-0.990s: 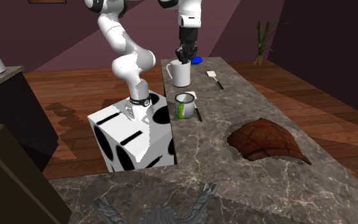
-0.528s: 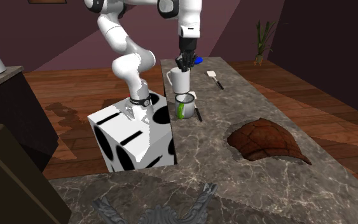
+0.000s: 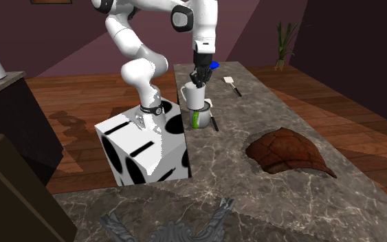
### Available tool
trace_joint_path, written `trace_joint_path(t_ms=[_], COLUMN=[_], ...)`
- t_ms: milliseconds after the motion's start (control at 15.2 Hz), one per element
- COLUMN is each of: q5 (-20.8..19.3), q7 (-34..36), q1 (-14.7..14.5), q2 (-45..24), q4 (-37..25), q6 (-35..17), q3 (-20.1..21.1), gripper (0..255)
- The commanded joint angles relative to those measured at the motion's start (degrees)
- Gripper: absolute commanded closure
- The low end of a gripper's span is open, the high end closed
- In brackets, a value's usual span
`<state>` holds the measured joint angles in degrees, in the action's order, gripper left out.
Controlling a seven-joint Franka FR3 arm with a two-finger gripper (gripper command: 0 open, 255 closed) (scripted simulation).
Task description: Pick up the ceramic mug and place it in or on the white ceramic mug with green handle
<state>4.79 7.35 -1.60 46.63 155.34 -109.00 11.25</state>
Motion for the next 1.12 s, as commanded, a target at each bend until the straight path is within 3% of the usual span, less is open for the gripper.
trace_joint_path(t_ms=[0, 396, 462, 792, 1056], q5=[0.1, 0.1, 0.0, 0.1, -0.4], q7=[0.0, 0.0, 0.0, 0.0, 0.1], q1=[0.0, -0.1, 0.0, -0.1, 0.1], q2=[0.0, 0.0, 0.0, 0.0, 0.8], q4=[0.7, 0.7, 0.7, 0.7, -6.2], q6=[-0.7, -0.7, -0.7, -0.7, 6.9], q3=[0.1, 0.1, 0.0, 0.1, -0.5], gripper=[255, 255, 0, 0, 0])
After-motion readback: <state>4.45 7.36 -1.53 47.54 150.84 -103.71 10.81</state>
